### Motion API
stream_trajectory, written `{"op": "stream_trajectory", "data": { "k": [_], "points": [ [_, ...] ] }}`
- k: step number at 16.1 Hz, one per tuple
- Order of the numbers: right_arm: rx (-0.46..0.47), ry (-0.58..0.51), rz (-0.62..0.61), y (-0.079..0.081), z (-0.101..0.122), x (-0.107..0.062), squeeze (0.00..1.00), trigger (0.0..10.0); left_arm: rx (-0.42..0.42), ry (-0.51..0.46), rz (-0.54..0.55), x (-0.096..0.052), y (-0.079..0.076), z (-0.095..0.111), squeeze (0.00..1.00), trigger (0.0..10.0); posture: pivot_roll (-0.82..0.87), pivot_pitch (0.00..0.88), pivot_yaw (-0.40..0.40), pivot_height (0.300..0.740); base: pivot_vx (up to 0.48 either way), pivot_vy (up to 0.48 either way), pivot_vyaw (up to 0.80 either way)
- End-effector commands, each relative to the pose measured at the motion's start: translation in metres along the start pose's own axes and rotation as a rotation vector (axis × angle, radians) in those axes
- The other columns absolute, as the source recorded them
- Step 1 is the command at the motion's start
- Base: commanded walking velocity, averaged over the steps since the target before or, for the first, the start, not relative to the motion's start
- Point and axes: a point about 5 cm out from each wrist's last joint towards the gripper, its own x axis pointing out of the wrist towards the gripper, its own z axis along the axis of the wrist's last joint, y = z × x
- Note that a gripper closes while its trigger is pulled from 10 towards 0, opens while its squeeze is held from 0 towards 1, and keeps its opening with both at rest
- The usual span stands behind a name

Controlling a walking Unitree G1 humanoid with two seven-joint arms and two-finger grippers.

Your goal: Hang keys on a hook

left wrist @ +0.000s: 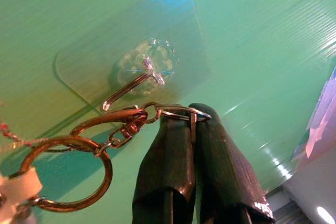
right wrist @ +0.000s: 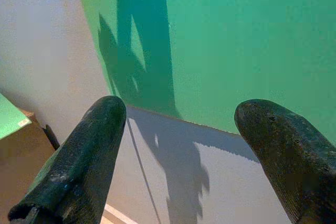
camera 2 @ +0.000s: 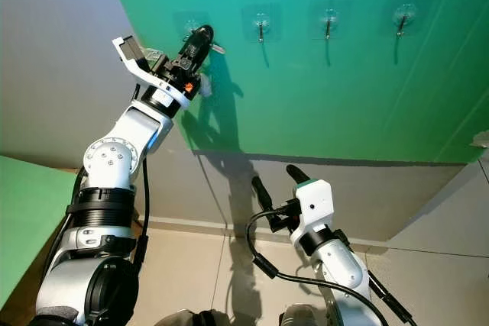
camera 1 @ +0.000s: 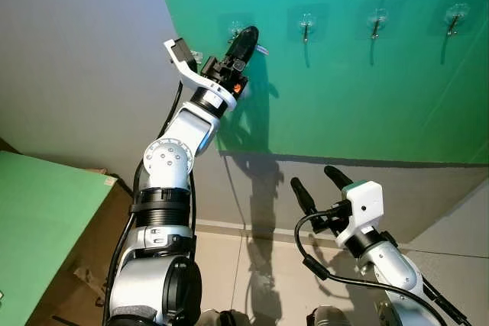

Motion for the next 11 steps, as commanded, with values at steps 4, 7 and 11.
{"op": "stream_trajectory", "data": {
  "k": [4,7,11],
  "points": [
    [0.010,0.005,0.012,0.004,0.001,-0.001,0.00,10.0,0.043,0.011,-0.021,0.009,-0.002,0.003,0.00,0.0,-0.29,0.079,0.162,0.740,0.000,0.000,0.00],
    [0.012,0.005,0.011,0.005,0.001,0.000,0.00,10.0,0.048,0.000,-0.011,0.013,0.001,0.009,0.00,0.0,-0.29,0.081,0.165,0.740,0.000,0.000,0.00],
    [0.014,0.007,0.009,0.005,0.000,-0.001,0.00,10.0,0.061,-0.024,0.015,0.011,0.008,0.016,0.00,0.0,-0.29,0.082,0.164,0.740,0.000,0.000,0.00]
  ]
}}
